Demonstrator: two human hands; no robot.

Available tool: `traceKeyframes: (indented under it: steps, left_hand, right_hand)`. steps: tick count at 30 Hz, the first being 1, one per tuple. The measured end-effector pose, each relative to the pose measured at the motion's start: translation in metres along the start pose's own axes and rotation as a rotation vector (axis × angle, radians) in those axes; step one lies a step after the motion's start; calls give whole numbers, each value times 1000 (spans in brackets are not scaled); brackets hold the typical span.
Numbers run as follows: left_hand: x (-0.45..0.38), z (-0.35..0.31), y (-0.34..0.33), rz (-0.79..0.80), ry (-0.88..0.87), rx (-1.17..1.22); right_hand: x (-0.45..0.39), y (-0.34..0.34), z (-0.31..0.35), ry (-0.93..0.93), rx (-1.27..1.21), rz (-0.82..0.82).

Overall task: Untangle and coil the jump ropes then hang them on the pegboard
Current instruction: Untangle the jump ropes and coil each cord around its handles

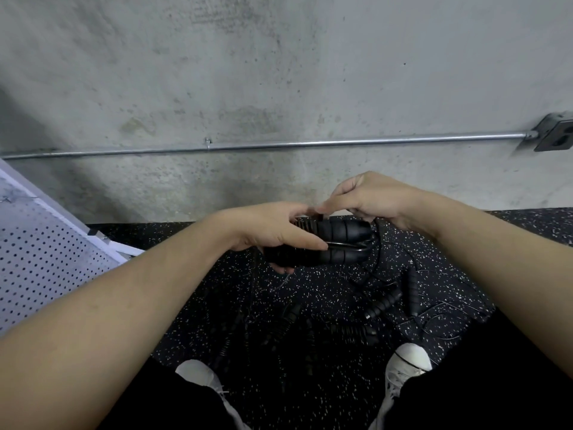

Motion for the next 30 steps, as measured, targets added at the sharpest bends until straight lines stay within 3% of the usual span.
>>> traceKeyframes:
  steps: [4, 10, 14, 16, 20, 25, 30]
  left_hand:
    - [-8, 9, -2, -22, 33, -104]
    - [-13, 10, 1, -254, -11, -288]
    - [-17, 14, -6, -262, 15, -545]
    - [-19, 16, -8, -290, 41, -558]
    - [-19, 19, -7, -420, 47, -494]
    - [-25, 25, -5, -520, -11, -282]
    - [-28, 22, -7, -602, 5, 224]
  right_hand:
    - [-3, -6, 2, 26, 90, -40]
    - [-8, -5, 6, 130, 192, -127]
    - [-12, -9, 4, 91, 271, -64]
    - [-12, -11, 4, 59, 314, -40]
    - [-10, -16, 3, 13, 210, 64]
    - [-11, -18, 6, 126, 279, -148]
    - [-5, -28, 14, 213, 300, -198]
Point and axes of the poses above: each hand's wrist, its own x-axis away from the middle knuckle, its own y-axis out of the back of the hand, z = x × y, the point moved 1 cm from there along -x, towards the middle knuckle, and after that the axes turned 12 degrees about -y, right-handed, at the moved point
